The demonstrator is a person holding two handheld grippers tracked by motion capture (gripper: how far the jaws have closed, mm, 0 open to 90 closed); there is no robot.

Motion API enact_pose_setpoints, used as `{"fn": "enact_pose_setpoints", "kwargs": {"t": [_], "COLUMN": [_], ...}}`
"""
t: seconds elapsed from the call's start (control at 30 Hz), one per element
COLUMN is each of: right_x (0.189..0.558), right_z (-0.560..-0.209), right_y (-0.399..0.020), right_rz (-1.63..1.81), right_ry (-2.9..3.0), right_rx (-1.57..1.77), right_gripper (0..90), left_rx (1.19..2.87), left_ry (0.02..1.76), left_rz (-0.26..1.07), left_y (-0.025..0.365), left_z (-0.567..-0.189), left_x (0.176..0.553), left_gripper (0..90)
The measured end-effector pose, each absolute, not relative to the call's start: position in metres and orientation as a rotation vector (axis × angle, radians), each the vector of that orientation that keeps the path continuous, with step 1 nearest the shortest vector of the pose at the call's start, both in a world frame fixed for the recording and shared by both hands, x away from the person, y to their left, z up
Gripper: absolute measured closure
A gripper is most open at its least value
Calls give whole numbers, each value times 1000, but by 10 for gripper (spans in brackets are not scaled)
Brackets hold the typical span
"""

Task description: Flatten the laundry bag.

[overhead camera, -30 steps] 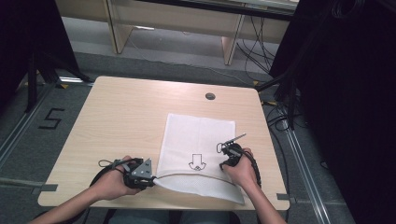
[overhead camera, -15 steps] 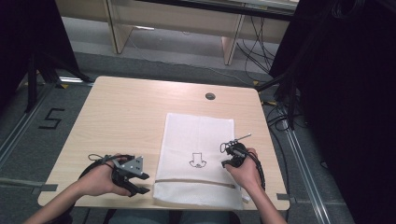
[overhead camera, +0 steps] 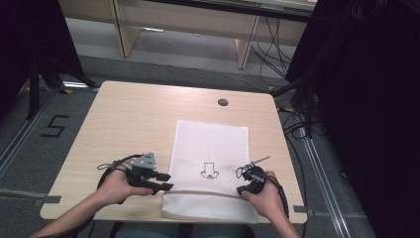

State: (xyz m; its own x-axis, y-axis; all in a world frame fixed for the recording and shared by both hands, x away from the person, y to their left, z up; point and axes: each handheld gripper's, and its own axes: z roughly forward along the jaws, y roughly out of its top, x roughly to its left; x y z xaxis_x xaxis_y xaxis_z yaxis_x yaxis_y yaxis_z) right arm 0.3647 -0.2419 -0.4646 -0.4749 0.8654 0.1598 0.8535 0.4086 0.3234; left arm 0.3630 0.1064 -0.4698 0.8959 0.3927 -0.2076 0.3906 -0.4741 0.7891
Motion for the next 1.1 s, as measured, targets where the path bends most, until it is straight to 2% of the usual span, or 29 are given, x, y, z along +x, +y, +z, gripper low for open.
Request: {"fn": "enact_pose_setpoints", "kwargs": {"t": [0.13,0.6,0.77,1.0,1.1], "right_x": [370,374,375,373,369], "right_z": [-473,-480,-481,-463,-457], "right_y": [-243,-236,-234,-244,-254], "right_rz": [572,568,604,747,804], "right_ry": [2629,2612,2614,2494,2440], "right_rx": [1531,1578,1569,1498,1508], "right_gripper": [900,900,900,807,788], "left_rx": [2239,2392,2385,2387,2243], "left_ry": [507,499,529,508,589], "left_rz": [71,104,80,115,102], "left_y": [85,91,96,101,99], "left_z": [-480,-497,-499,-495,-492], "left_x": [358,359,359,362,360], "left_gripper": [724,740,742,707,662]}}
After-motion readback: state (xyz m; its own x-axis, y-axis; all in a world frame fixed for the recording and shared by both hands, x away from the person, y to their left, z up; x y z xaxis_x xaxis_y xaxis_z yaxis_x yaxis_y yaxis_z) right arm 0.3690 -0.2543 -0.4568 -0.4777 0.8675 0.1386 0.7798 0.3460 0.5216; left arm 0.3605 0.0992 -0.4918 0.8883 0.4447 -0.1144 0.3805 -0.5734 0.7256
